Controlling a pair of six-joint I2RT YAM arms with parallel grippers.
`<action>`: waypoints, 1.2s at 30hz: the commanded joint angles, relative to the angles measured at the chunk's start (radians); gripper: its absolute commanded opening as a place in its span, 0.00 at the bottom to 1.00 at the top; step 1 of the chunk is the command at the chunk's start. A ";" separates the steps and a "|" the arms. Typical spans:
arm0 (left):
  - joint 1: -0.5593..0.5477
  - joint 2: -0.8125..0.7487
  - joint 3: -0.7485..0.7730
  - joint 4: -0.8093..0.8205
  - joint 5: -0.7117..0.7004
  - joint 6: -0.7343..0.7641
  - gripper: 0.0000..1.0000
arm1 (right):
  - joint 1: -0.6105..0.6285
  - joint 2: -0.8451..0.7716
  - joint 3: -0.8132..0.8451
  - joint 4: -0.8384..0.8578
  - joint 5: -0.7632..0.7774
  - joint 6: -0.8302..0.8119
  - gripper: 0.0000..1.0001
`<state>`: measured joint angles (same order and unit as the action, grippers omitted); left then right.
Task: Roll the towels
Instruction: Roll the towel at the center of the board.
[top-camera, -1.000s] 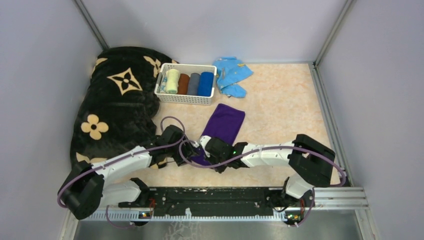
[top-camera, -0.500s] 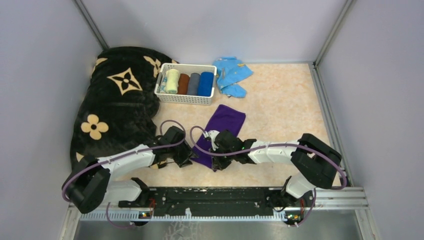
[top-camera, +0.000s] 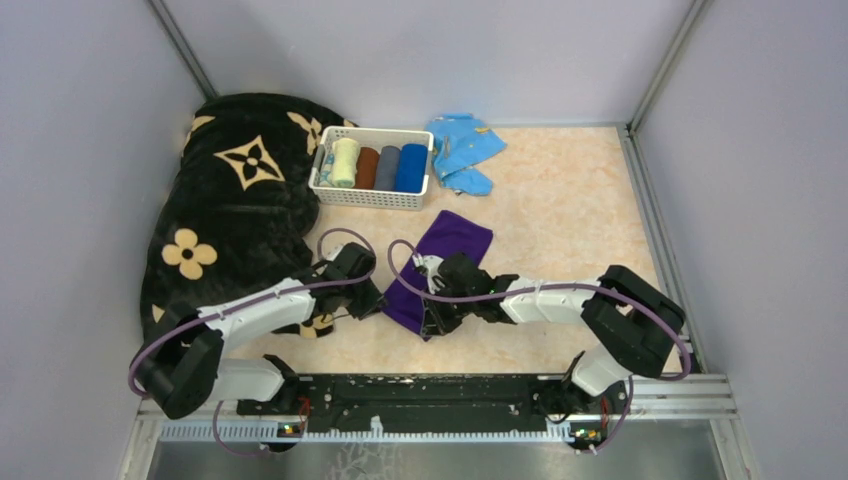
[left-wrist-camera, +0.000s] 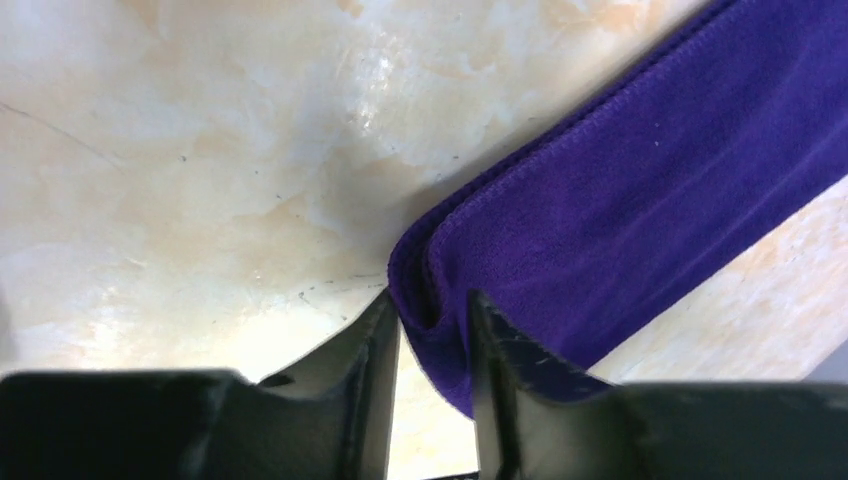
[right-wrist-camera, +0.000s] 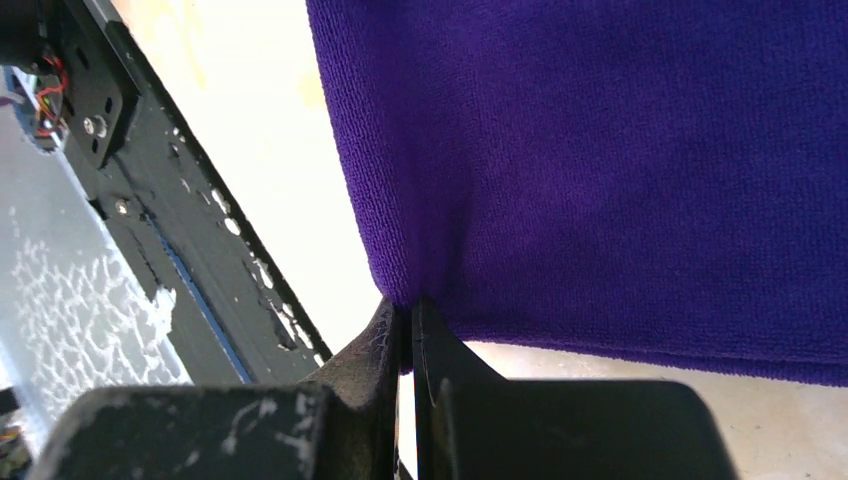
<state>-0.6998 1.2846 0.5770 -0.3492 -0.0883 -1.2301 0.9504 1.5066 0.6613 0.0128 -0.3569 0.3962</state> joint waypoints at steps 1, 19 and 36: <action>0.002 -0.040 0.056 -0.086 -0.097 0.050 0.45 | -0.046 0.001 -0.013 0.051 -0.091 0.040 0.00; 0.003 -0.407 -0.150 -0.029 0.065 0.248 0.69 | -0.195 0.125 0.014 0.050 -0.305 0.093 0.00; 0.003 -0.188 -0.136 0.210 0.068 0.243 0.64 | -0.206 0.135 0.085 -0.059 -0.286 0.061 0.04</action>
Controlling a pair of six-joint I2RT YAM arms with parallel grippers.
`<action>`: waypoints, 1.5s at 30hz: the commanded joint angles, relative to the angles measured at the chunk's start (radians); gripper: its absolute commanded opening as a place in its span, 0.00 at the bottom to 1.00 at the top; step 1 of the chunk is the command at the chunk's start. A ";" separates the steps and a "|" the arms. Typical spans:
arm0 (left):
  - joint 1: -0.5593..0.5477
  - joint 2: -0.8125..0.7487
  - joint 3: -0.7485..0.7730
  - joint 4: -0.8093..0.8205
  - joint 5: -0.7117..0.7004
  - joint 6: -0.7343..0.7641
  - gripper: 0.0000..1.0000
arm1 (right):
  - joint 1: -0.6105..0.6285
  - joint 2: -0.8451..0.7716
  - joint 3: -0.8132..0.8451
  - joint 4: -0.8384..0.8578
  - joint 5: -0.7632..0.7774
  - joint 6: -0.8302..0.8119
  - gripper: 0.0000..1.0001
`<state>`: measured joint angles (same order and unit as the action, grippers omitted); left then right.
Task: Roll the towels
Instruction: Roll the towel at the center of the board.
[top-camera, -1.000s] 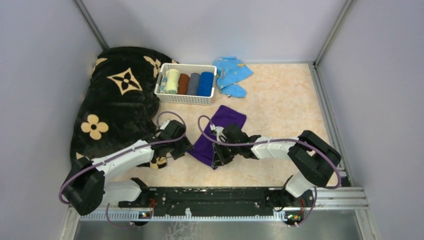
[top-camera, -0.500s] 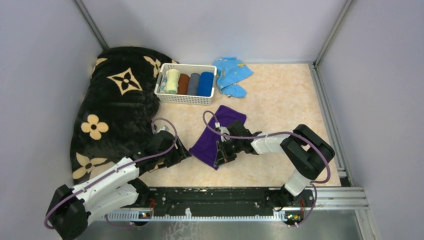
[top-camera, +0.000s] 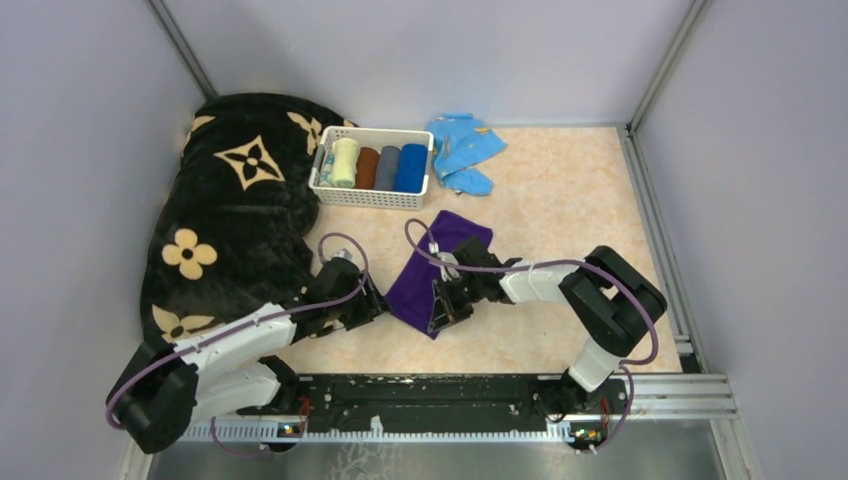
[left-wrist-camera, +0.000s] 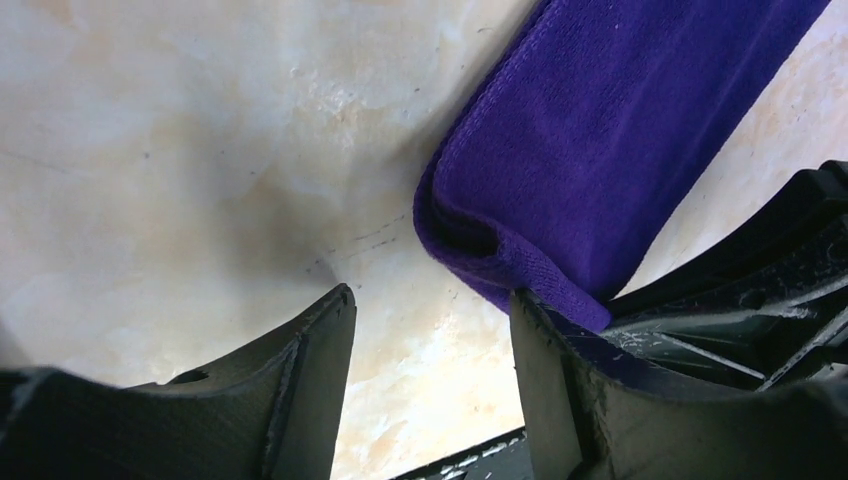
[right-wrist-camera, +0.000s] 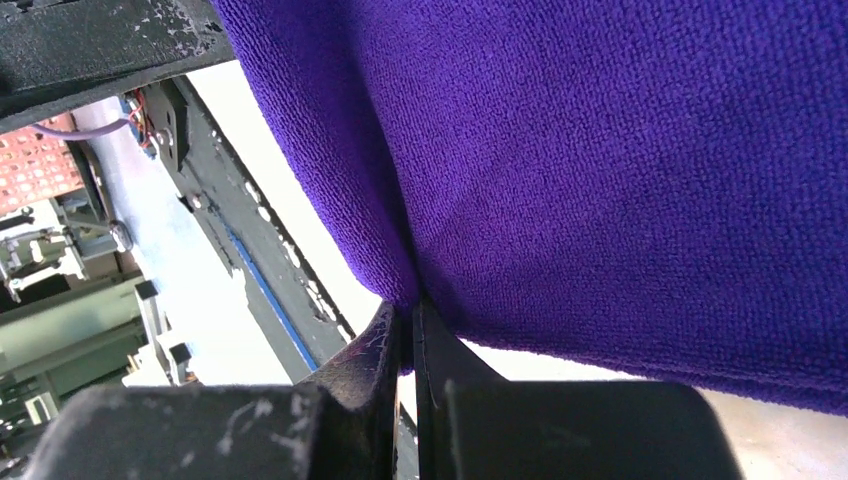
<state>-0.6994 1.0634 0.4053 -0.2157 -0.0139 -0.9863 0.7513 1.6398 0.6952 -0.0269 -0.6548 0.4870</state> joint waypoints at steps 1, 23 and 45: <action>0.004 0.052 0.039 0.080 -0.009 -0.004 0.64 | -0.007 -0.002 0.059 -0.035 0.018 -0.037 0.05; 0.005 0.288 0.107 -0.020 0.002 -0.062 0.54 | 0.398 -0.186 0.242 -0.271 0.771 -0.315 0.41; 0.005 0.327 0.091 -0.049 0.004 -0.124 0.51 | 0.466 -0.014 0.254 -0.257 0.846 -0.375 0.41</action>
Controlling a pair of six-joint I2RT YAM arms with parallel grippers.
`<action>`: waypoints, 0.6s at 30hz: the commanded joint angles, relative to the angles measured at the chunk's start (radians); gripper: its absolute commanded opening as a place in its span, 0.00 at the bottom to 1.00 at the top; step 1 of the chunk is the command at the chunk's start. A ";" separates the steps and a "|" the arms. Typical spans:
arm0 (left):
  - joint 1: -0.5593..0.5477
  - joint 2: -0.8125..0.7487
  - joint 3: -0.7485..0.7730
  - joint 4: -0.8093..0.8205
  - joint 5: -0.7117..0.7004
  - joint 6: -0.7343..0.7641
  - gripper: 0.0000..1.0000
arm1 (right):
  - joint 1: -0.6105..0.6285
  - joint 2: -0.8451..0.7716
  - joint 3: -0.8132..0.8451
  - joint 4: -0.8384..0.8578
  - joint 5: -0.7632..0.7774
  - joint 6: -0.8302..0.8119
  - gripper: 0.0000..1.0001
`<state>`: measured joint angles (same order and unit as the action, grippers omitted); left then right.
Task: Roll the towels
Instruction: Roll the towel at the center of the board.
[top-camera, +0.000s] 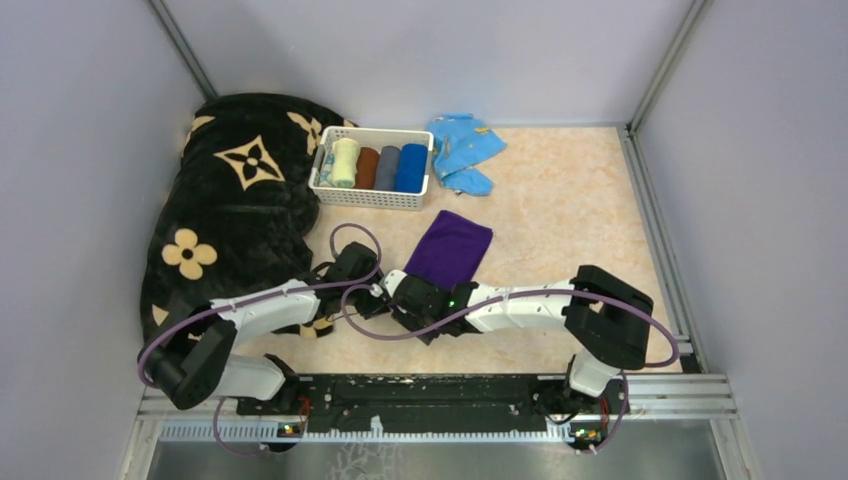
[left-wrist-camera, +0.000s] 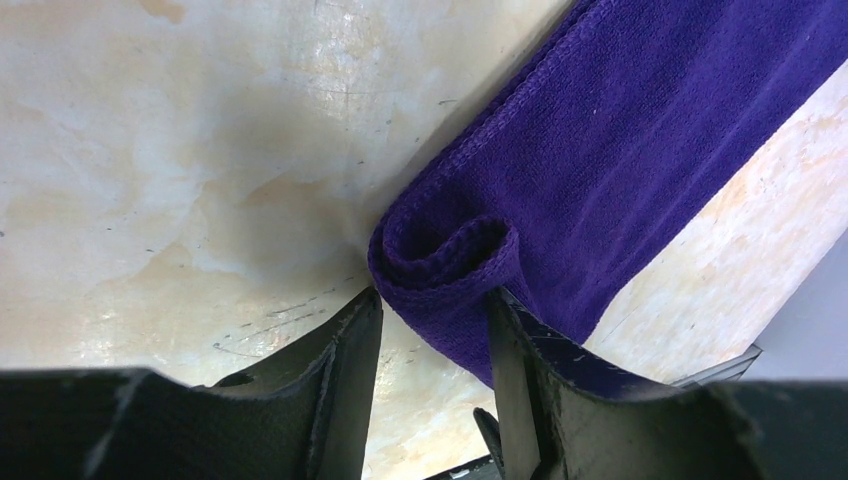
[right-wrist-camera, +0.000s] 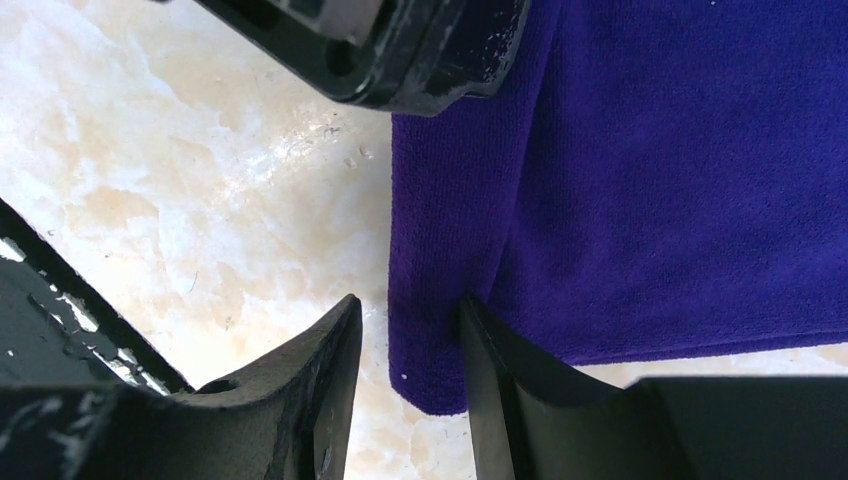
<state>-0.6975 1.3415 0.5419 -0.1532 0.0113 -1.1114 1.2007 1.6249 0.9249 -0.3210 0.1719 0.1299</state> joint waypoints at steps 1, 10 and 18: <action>0.003 0.049 -0.047 -0.111 -0.021 0.000 0.51 | 0.017 0.007 0.022 0.041 0.022 -0.021 0.41; 0.003 0.039 -0.055 -0.102 -0.027 -0.005 0.52 | 0.046 0.159 0.018 -0.035 0.179 -0.010 0.39; 0.027 0.072 -0.059 -0.111 -0.035 -0.013 0.42 | 0.053 0.152 -0.003 -0.036 0.115 -0.001 0.17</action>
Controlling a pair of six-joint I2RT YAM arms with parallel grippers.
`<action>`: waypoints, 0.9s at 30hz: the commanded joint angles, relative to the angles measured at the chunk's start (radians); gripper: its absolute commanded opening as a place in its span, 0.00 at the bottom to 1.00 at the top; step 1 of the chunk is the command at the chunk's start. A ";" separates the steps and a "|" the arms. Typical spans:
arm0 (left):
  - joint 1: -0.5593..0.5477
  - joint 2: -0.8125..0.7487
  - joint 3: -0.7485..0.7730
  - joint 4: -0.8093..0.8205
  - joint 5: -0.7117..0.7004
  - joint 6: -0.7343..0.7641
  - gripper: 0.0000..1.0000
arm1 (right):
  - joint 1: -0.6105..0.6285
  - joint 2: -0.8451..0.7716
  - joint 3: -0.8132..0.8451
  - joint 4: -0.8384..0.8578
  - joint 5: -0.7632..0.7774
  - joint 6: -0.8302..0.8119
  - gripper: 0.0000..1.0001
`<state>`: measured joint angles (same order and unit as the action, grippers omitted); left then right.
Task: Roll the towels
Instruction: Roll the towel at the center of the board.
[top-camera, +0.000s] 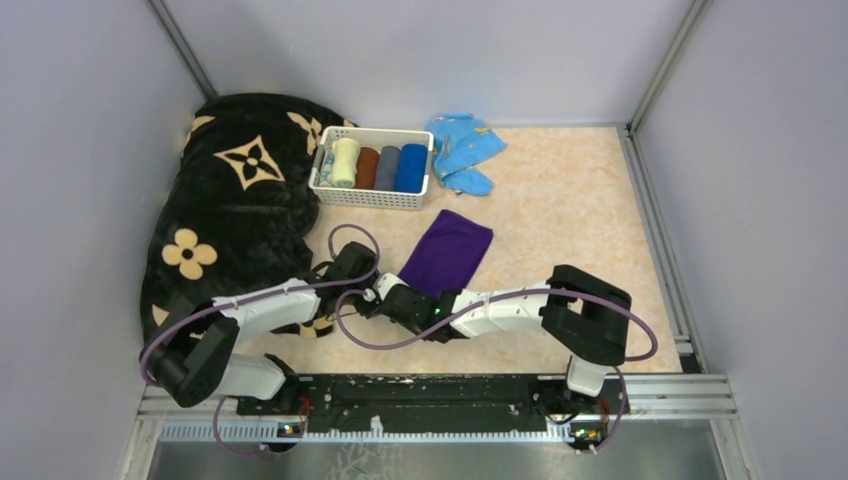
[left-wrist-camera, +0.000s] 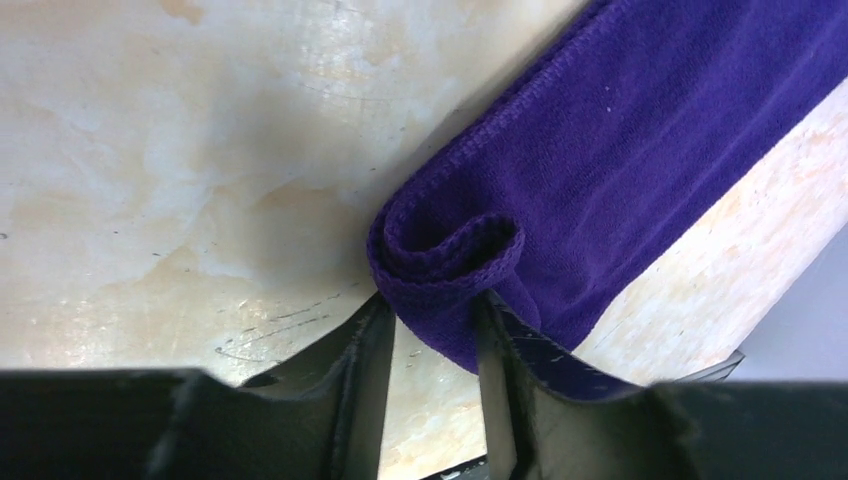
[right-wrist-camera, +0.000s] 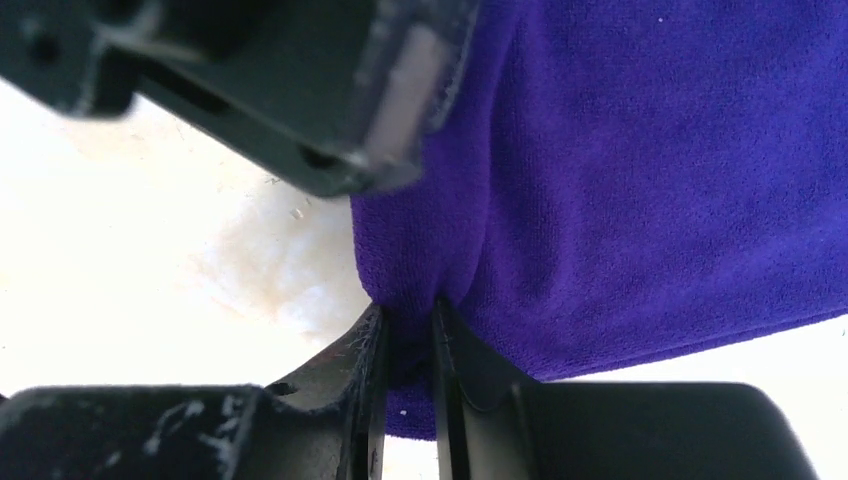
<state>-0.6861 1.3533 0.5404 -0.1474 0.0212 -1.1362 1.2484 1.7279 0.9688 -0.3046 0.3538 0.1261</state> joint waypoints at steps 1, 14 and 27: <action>0.022 0.053 -0.061 -0.111 -0.038 0.013 0.37 | 0.005 0.035 -0.048 -0.042 -0.109 0.001 0.13; 0.075 -0.213 -0.060 -0.136 0.020 0.059 0.67 | -0.215 -0.065 -0.138 0.290 -0.827 0.152 0.00; 0.076 -0.407 -0.192 -0.006 0.144 0.050 0.69 | -0.525 0.081 -0.405 1.016 -1.317 0.699 0.00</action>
<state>-0.6144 0.9356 0.3840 -0.2520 0.1017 -1.0912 0.7631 1.7561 0.5953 0.4332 -0.8028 0.6315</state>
